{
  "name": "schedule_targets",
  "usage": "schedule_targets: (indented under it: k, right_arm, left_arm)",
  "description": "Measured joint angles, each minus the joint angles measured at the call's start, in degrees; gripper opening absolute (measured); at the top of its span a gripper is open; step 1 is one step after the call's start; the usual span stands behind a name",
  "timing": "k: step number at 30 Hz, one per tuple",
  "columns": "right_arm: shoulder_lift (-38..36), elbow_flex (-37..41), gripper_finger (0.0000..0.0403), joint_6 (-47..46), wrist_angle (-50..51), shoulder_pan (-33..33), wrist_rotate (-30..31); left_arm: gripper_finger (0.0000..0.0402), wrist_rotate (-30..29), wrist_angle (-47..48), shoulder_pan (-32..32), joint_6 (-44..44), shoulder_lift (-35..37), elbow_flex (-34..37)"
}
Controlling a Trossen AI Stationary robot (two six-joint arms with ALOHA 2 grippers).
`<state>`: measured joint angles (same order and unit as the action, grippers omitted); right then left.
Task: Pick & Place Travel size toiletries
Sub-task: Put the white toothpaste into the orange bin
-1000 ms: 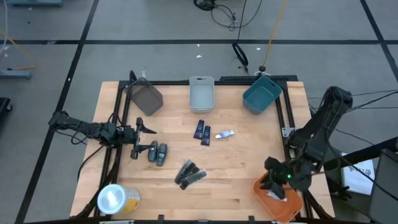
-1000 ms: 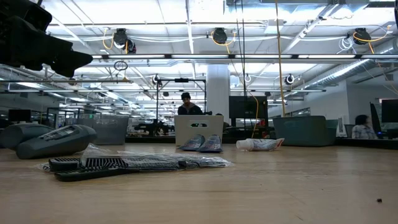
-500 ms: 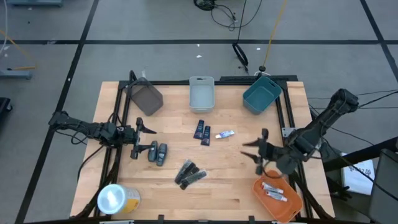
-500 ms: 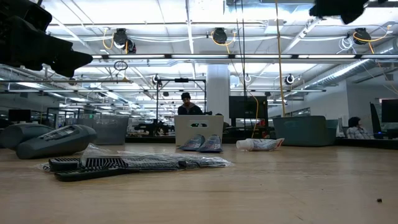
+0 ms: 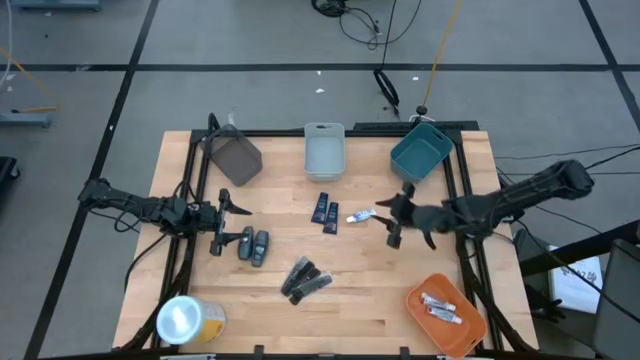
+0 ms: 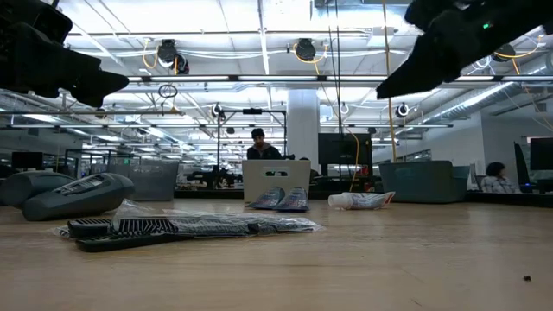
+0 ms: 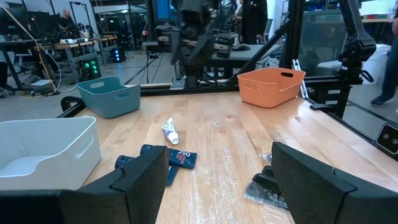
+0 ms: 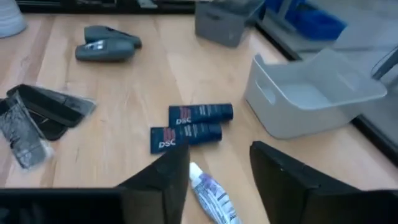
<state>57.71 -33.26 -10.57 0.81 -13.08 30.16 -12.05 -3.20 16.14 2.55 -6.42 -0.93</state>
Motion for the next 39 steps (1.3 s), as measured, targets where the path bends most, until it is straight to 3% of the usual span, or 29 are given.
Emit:
schedule_targets:
  k: [6,11,19,28,39]
  right_arm:
    - [0.4,-0.1,0.0242,4.1,1.7,11.1,-10.4]
    - [4.1,-5.6,0.0260,5.4,10.8,17.1,-16.2]
    - [16.2,-16.4,0.0250,12.6,18.9,19.1,-21.6]
    - [29.0,-17.0,0.0251,14.9,16.9,20.3,-24.6]
    - [35.1,-17.1,0.0251,14.8,13.5,20.2,-28.4]
  left_arm:
    - [0.0282,0.0,0.0,0.0,0.0,0.0,0.0]
    - [0.0282,0.0,0.0,0.0,0.0,0.0,0.0]
    - [0.0282,0.0,0.0,0.0,0.0,0.0,0.0]
    - [0.0282,0.0,0.0,0.0,0.0,0.0,0.0]
    - [0.0282,0.0,0.0,0.0,0.0,0.0,0.0]
